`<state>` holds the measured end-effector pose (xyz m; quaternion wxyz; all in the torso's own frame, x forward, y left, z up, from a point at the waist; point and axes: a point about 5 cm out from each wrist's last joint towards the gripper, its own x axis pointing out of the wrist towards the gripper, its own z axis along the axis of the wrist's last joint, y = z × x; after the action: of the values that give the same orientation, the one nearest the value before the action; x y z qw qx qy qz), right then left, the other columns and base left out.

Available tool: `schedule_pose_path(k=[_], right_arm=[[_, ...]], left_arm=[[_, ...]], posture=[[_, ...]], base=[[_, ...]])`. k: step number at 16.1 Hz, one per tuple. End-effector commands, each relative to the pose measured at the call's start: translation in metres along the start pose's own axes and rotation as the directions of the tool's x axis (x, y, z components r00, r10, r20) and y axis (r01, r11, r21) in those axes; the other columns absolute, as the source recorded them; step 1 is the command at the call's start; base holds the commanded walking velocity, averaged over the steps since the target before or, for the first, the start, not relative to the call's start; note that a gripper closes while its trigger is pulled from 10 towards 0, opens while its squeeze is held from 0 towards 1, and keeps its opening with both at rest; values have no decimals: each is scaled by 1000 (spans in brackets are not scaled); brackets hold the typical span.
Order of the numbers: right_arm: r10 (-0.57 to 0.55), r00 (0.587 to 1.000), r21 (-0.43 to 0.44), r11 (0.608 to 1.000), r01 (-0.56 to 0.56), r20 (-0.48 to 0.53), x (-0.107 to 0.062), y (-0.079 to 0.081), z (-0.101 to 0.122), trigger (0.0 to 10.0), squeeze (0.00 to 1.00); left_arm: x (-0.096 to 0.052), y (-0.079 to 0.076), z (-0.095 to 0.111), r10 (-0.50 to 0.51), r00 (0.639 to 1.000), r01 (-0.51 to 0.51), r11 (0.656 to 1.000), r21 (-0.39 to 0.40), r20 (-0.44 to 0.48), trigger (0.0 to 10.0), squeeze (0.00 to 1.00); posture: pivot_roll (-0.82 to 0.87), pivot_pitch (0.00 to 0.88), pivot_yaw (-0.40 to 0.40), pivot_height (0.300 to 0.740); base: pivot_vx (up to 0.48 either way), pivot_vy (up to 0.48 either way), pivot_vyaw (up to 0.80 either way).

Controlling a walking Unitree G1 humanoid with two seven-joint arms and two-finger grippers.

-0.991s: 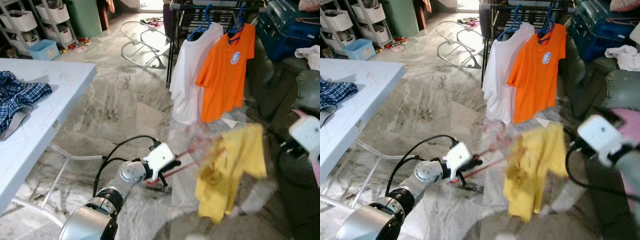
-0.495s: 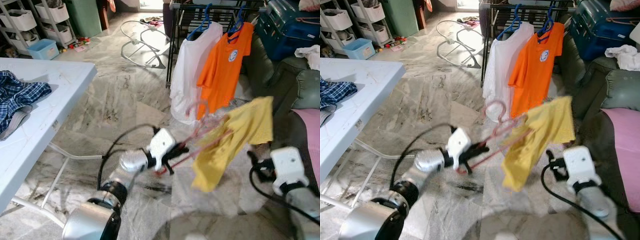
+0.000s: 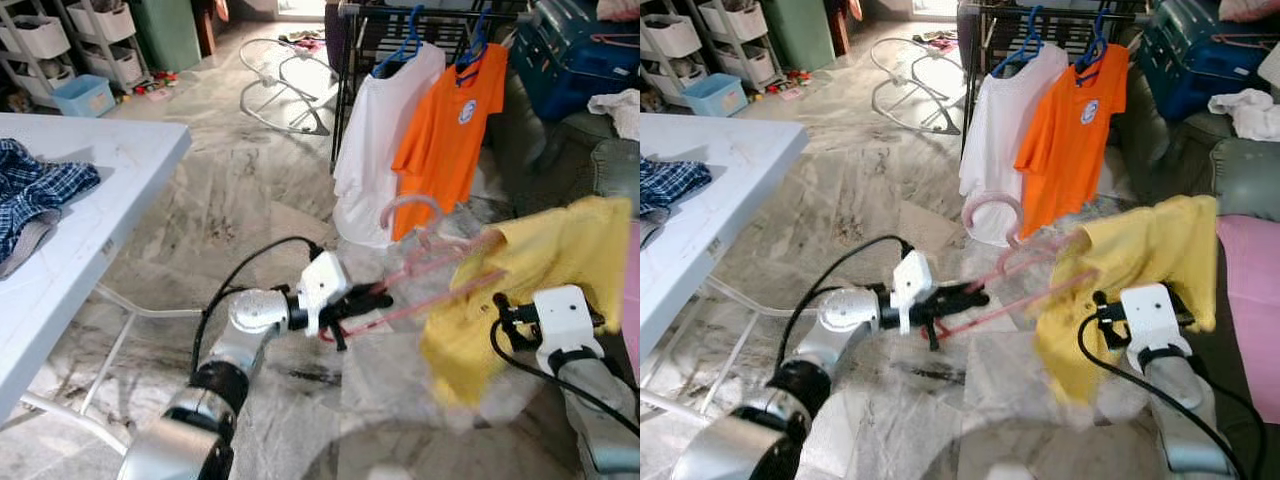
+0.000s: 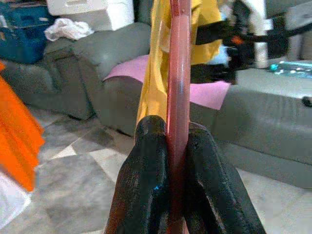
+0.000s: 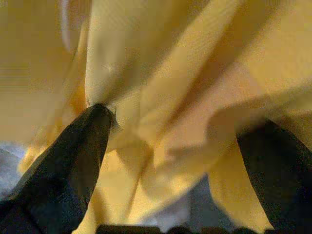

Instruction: Hang hanger

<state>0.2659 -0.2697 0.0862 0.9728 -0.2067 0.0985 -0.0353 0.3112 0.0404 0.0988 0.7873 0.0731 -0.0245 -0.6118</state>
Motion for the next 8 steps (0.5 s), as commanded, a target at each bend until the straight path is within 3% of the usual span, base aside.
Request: schedule_pose_path(k=[1, 5, 6, 8], right_arm=[[28, 999, 18, 999, -28, 15, 5, 8, 2, 10000, 0], [112, 992, 45, 992, -114, 56, 14, 28, 11, 10000, 0], [113, 991, 69, 991, -118, 68, 12, 30, 11, 0, 0], [77, 995, 82, 993, -82, 61, 10, 27, 7, 0, 0]], left_arm=[[5, 1, 13, -26, 998, 25, 999, 30, 56, 0, 0], [9, -5, 17, -72, 995, 69, 997, 35, 75, 0, 0], [11, -6, 18, -80, 993, 78, 997, 29, 83, 0, 0], [12, -7, 20, -87, 992, 85, 996, 28, 90, 0, 0]], posture=[[-88, 83, -8, 740], [-97, 84, -6, 740], [-99, 84, -6, 740], [-102, 81, -6, 740]], base=[[0, 0, 0], [0, 0, 0], [0, 0, 0], [0, 0, 0]])
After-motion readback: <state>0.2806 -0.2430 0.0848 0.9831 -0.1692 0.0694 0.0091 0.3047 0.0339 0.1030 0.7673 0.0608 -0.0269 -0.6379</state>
